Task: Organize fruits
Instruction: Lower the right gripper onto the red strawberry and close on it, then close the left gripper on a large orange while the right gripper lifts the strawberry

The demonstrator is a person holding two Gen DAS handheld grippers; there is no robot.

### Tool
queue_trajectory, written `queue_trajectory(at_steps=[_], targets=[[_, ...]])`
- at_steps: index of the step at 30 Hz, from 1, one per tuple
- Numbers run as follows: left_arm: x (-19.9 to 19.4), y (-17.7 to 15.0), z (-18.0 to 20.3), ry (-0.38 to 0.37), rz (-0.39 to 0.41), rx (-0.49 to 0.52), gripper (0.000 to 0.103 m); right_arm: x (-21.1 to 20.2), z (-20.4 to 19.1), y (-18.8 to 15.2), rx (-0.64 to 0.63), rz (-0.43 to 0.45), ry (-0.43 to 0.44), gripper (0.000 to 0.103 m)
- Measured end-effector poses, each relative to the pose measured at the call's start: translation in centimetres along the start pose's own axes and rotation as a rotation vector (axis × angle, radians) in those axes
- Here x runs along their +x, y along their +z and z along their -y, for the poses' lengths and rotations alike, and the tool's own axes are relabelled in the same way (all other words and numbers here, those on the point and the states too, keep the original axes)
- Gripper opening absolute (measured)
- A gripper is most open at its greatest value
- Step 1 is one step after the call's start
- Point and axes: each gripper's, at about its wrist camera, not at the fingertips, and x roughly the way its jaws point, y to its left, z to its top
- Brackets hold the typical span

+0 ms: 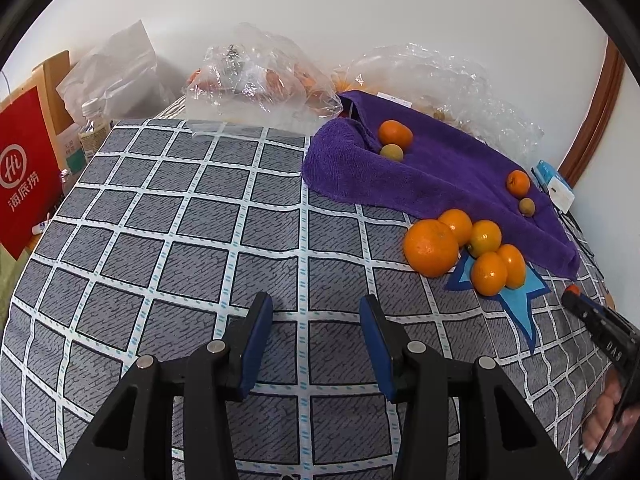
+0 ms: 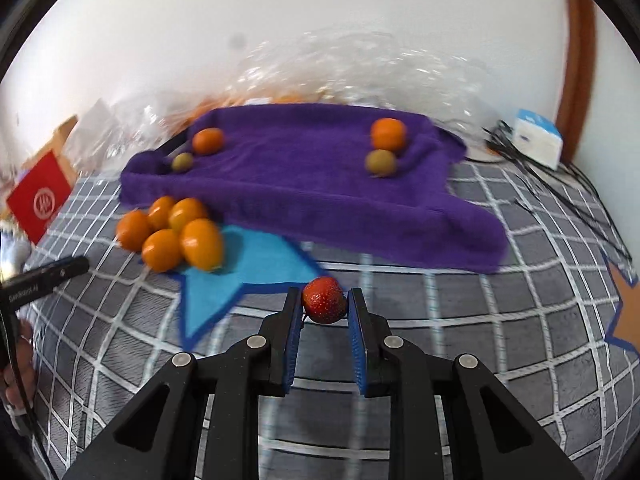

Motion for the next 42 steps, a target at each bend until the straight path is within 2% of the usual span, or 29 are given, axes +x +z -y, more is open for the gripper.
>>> queue_trajectory(at_steps=[3,5,8,12,15,19,25,29,31,35,39,42], targets=[[0.0,-0.1,0.2,-0.018,-0.004,0.013,0.052,0.3,1.5,-0.2,0.05,-0.002,-0.006,0.023],[0.0,-0.1,0.6,0.0,-0.008,0.031,0.052,0.5,2.3,-0.2,0.088,-0.012,0.029,0.023],[-0.1,-0.3,1.0,0.016,-0.011,0.051,0.052,0.3,3.0,-0.1,0.131,0.01,0.037,0.023],[-0.2,0.1,1.9,-0.012,-0.025,0.079,0.051,0.3,3.0,-0.1,0.133,0.009,0.032,0.023],[-0.9,0.7,4.1,-0.079,-0.002,0.146,0.051,0.3,2.8,-0.1,0.123,0.003,0.033,0.023],[-0.3,1.7,7.4,-0.065,0.005,0.244,0.052,0.2,2.9,-0.2,0.131,-0.002,0.037,0.023],[2.8,2.6,8.0,-0.026,-0.041,0.208,0.052,0.3,3.0,-0.2,0.141,-0.006,0.048,0.023],[3.6,2.6,7.6,-0.009,-0.021,0.176,0.052,0.5,2.9,-0.2,0.135,-0.014,0.06,0.023],[3.9,2.5,7.5,-0.024,-0.022,0.17,0.051,0.6,2.8,-0.2,0.13,-0.019,0.064,0.023],[3.8,2.4,7.2,-0.054,-0.017,0.153,0.039,0.6,2.6,-0.3,0.126,-0.02,0.076,0.023],[3.2,2.1,6.8,-0.09,0.005,0.119,0.038,0.7,2.6,-0.3,0.124,-0.023,0.062,0.023],[2.2,1.9,6.1,-0.129,0.053,0.071,0.038,0.7,2.6,-0.2,0.125,-0.023,0.053,0.023]])
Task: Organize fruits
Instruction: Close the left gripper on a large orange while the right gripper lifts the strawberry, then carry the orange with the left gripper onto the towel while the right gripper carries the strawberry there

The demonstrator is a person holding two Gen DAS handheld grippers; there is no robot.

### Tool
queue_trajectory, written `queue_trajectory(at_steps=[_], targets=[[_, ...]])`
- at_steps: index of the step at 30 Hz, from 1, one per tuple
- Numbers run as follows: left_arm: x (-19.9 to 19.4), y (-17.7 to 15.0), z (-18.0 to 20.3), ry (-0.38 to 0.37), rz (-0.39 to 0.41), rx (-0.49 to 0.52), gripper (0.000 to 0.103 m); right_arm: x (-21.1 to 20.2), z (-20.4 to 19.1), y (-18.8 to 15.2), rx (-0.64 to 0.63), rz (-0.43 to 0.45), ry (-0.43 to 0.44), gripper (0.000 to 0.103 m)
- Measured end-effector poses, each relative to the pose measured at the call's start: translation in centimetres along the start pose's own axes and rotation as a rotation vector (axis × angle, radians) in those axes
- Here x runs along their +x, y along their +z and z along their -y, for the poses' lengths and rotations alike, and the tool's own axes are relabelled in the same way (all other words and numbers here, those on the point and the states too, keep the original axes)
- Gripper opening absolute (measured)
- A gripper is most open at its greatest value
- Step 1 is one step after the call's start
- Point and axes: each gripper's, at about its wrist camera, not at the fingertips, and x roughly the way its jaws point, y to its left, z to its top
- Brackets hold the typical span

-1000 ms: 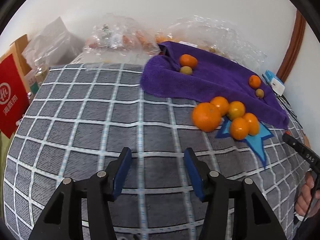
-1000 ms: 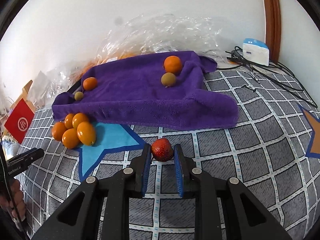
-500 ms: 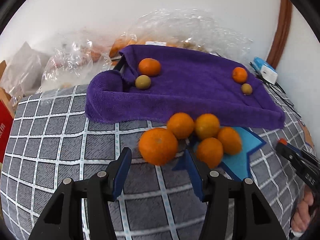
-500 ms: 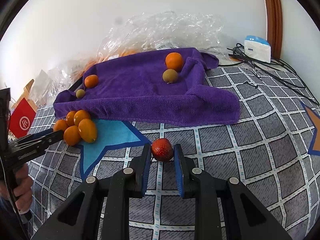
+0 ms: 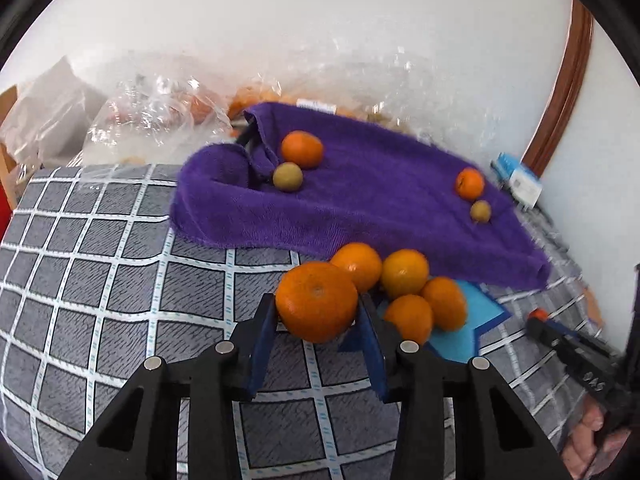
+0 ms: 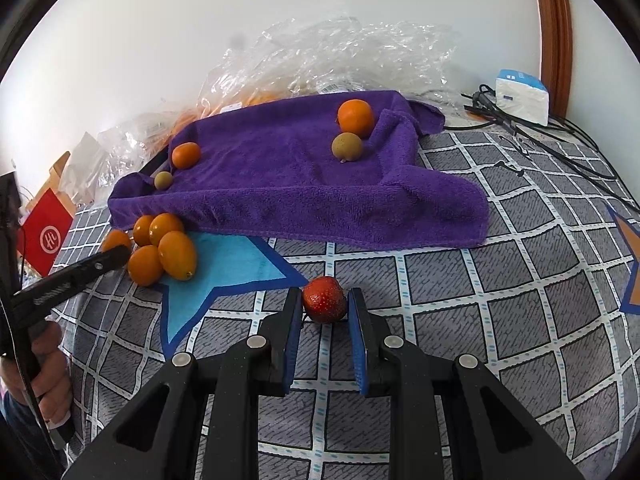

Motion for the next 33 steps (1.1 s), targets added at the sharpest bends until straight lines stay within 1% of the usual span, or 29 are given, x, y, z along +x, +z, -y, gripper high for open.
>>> queue_trajectory(at_steps=[3,9,13,21,33], targets=[[-0.7,-0.3,-0.2,-0.007,0.029,-0.02,0.038,-0.2,0.1,0.0,0.008,0.01,-0.003,0.023],[-2.5,-0.6,0.8,-0.003,0.123,0.015,0.038,-0.7,0.4,0.0,0.019,0.036,0.005,0.023],[-3.3,-0.7,1.3,-0.001,0.164,0.042,0.038,-1.0,0.3,-0.1,0.018,0.049,0.009,0.023],[-3.7,-0.6,1.0,0.009,0.188,0.031,0.038,-1.3,0.2,-0.2,0.023,0.068,0.009,0.023],[-3.8,-0.2,-0.5,0.031,0.209,-0.038,0.038,-1.8,0.0,-0.1,0.009,0.095,0.0,0.023]])
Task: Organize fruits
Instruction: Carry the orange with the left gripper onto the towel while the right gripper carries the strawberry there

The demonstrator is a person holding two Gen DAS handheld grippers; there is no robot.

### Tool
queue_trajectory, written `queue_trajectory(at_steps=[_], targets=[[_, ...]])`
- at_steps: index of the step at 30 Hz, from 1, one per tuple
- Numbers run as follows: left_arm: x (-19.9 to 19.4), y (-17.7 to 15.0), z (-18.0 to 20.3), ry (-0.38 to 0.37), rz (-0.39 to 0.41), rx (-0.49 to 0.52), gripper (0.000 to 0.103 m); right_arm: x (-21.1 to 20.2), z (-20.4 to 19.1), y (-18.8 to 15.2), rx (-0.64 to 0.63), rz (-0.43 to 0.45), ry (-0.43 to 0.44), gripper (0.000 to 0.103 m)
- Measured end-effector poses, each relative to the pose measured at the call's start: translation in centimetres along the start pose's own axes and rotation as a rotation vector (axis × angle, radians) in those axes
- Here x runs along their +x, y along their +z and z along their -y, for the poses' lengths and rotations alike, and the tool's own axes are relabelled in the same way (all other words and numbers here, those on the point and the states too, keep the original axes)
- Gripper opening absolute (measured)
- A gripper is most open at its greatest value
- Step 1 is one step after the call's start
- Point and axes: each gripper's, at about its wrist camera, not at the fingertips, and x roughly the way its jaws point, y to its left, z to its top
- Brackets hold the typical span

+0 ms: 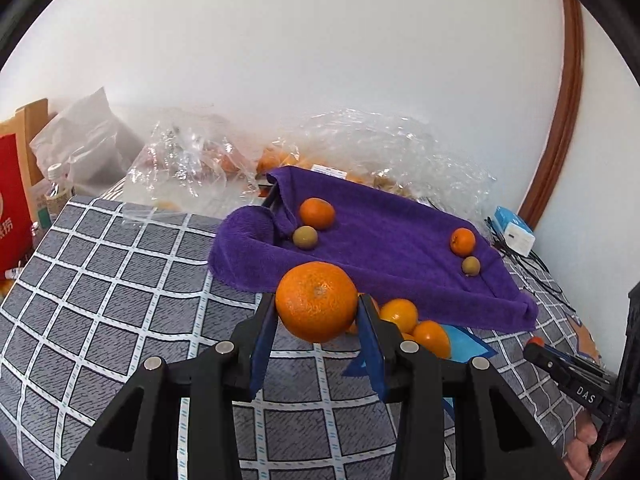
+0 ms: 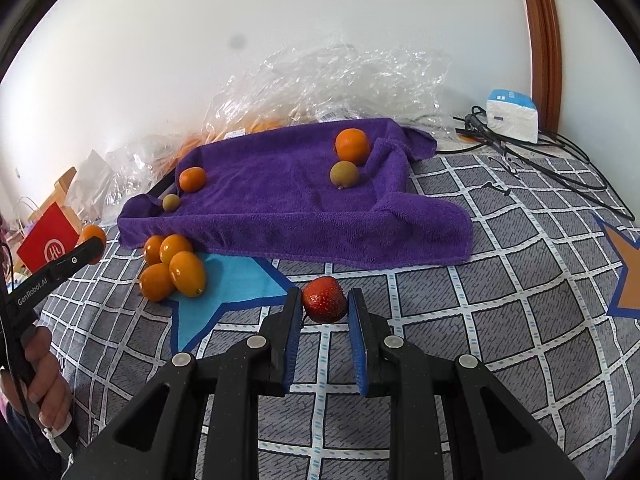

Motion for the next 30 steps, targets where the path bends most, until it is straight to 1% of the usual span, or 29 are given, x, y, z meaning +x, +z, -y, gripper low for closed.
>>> queue_trajectory(at_steps=[6,8,11,14,18,20,22,24,30], targets=[[0.1,0.2,-0.8,0.019,0.008,-0.036,0.038,-0.3,-0.1,0.1,-0.017,0.016,-0.022,0.023],[-0.2,0.3,-0.6,0.03,0.027,-0.021,0.038,-0.5,-0.2,0.3,-0.024,0.017,-0.021,0.023],[-0.6,0.6,-0.2,0.024,0.039,-0.004,0.038,-1.3,-0.7,1.1,-0.04,0.027,-0.014,0.023],[-1.2,1.1,-0.1,0.014,0.043,-0.014,0.038,-2.4,-1.2,2.3,-0.062,0.055,-0.012,0.023],[-2.1,2.8,0.2,0.012,0.063,-0.018,0.038,-3.5,-1.3,4.4,-0.068,0.097,0.005,0.023],[-2.4,3.9,0.4,0.013,0.071,-0.009,0.038,-3.6,-1.2,5.5,-0.066,0.111,0.0,0.023],[-2.4,4.8,0.6,0.014,0.08,-0.001,0.038,-3.3,-1.0,6.6,-0.056,0.115,0.013,0.023],[-2.3,5.9,0.8,0.016,0.086,0.005,0.038,-3.2,-0.8,7.5,-0.045,0.123,0.021,0.023],[-0.9,8.9,1.2,-0.004,0.1,-0.019,0.038,-2.1,-0.1,11.0,-0.037,0.14,0.001,0.023]])
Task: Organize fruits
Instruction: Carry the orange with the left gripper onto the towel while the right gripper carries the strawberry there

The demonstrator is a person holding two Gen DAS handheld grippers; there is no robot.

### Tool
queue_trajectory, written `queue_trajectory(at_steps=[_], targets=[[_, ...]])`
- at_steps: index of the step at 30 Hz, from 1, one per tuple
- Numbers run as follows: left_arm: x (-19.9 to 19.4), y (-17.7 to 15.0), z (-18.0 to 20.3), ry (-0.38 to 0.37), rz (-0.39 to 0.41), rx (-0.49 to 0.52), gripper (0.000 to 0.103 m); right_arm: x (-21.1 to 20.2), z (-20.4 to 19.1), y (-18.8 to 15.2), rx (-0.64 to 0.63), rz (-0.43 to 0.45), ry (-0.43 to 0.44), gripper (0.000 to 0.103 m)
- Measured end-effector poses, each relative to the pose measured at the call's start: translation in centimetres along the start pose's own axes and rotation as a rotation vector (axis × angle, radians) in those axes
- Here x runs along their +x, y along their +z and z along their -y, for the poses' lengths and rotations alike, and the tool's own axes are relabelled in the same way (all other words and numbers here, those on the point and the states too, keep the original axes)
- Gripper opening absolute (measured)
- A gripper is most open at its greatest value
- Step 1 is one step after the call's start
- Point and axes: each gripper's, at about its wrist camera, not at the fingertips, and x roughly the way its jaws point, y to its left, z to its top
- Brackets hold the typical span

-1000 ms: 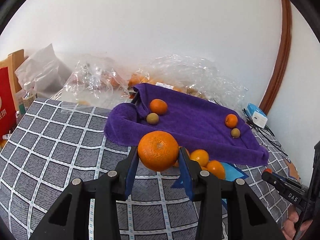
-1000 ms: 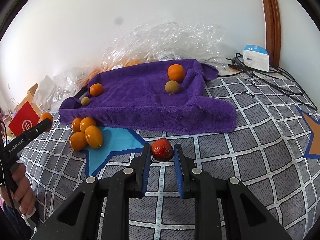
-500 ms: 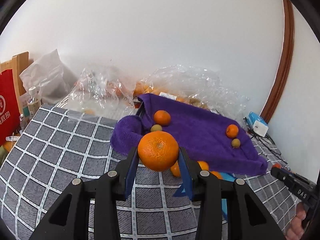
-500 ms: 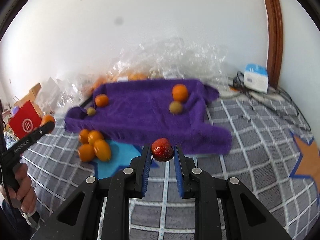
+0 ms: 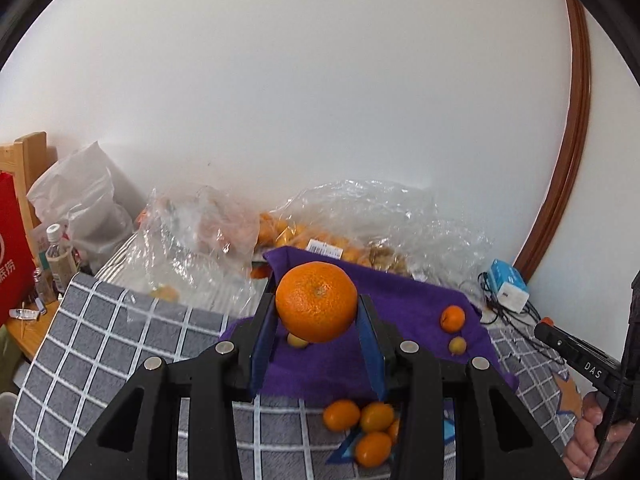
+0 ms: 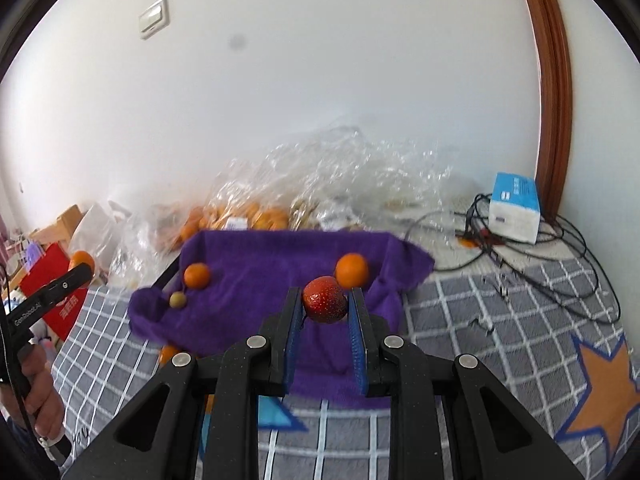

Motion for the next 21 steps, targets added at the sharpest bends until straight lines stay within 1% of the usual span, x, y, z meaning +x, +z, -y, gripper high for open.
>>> queue_trajectory(at_steps=[3,7,10,13,15,17,21], targets=[[1.4,1.0,0.3,-0.009,0.002,-0.013,0.038,1.2,0.2,1.4,0.008,0.004,0.004,0.023],[4.3,1.2,0.6,-0.026,-0.029,-0.035,0.038,3.6,0.2,1.8,0.019,-0.024,0.0,0.023],[6.5,0.8,0.7,-0.023,-0.08,-0.046,0.038,5.9,0.3,1.1,0.037,-0.072,0.021,0.023],[8.3,0.1,0.7,-0.031,-0.124,-0.041,0.038,7.7,0.1,0.0,0.011,-0.115,0.004,0.023],[9.7,-0.6,1.0,-0.019,-0.153,-0.024,0.038,9.0,0.2,-0.9,-0.003,-0.162,-0.014,0.023],[10.9,-1.3,1.0,-0.009,-0.185,-0.016,0.038,10.4,0.2,-1.5,-0.015,-0.231,-0.027,0.023],[12.7,-2.5,1.2,-0.003,-0.252,0.008,0.038,11.9,0.3,-2.3,-0.009,-0.299,-0.02,0.023]])
